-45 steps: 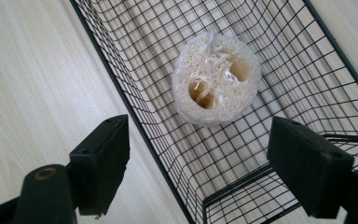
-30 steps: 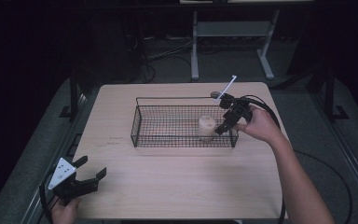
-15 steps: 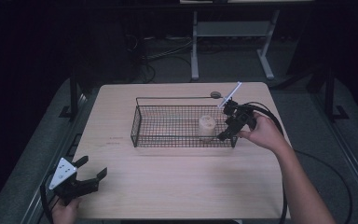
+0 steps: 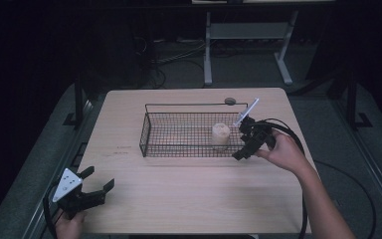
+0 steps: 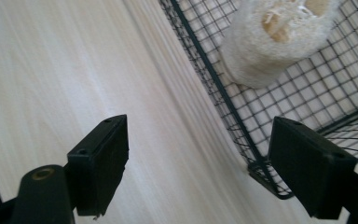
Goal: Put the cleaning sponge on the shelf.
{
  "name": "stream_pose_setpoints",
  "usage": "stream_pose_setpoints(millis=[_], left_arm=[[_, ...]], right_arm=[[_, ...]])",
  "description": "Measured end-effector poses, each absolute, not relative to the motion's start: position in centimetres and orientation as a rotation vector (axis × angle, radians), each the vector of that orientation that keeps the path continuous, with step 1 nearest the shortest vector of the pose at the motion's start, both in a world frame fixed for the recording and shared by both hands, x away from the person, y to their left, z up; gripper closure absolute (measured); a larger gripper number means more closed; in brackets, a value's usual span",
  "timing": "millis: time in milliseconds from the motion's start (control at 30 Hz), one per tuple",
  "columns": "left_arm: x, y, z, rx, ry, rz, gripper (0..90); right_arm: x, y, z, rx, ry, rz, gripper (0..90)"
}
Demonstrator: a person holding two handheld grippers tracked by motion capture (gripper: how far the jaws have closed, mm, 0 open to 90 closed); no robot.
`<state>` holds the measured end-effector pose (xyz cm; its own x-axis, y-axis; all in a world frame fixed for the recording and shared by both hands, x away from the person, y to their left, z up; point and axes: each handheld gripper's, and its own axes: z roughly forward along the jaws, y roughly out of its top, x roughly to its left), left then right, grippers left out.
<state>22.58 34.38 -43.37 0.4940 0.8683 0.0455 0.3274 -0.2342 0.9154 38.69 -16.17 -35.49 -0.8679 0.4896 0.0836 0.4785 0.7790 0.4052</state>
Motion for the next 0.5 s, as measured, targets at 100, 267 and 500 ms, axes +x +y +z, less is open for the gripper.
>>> stream_pose_setpoints(millis=[100,267,500], left_arm=[[22.6,34.3,-43.4,1.793,1.006,0.717,13.9],[22.6,34.3,-43.4,1.794,1.006,0.717,13.9],[22.6,34.3,-43.4,1.796,1.003,0.716,13.9]], right_arm=[[38.3,-16.4,-35.8,0.800,2.937,0.668,19.5],[37.5,-16.7,-35.8,0.794,2.930,0.686,19.4],[36.5,-16.8,-36.1,0.776,2.928,0.698,19.4]])
